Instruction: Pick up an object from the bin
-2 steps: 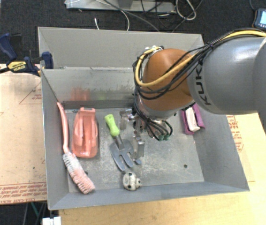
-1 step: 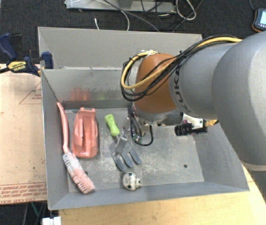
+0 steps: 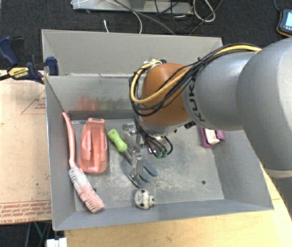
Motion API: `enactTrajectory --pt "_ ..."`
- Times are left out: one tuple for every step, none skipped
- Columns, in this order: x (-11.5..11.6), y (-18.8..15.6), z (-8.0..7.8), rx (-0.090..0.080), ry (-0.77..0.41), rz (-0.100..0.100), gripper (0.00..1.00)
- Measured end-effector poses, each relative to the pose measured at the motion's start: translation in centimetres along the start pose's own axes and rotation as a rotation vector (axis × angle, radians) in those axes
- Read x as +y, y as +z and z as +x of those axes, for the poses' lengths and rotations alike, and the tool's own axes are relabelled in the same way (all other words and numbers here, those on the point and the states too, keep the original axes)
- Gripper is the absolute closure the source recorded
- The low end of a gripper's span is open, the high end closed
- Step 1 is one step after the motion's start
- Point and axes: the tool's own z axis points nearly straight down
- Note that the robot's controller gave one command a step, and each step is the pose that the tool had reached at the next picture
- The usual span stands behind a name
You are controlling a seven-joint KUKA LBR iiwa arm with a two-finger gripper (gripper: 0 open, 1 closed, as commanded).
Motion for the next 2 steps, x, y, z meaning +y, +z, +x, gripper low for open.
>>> enactTrajectory --pt "1.00 0.64 1.16 0.007 0.655 0.003 1.00" --pt "1.23 0.71 1.33 0.005 0.694 0.002 1.00"
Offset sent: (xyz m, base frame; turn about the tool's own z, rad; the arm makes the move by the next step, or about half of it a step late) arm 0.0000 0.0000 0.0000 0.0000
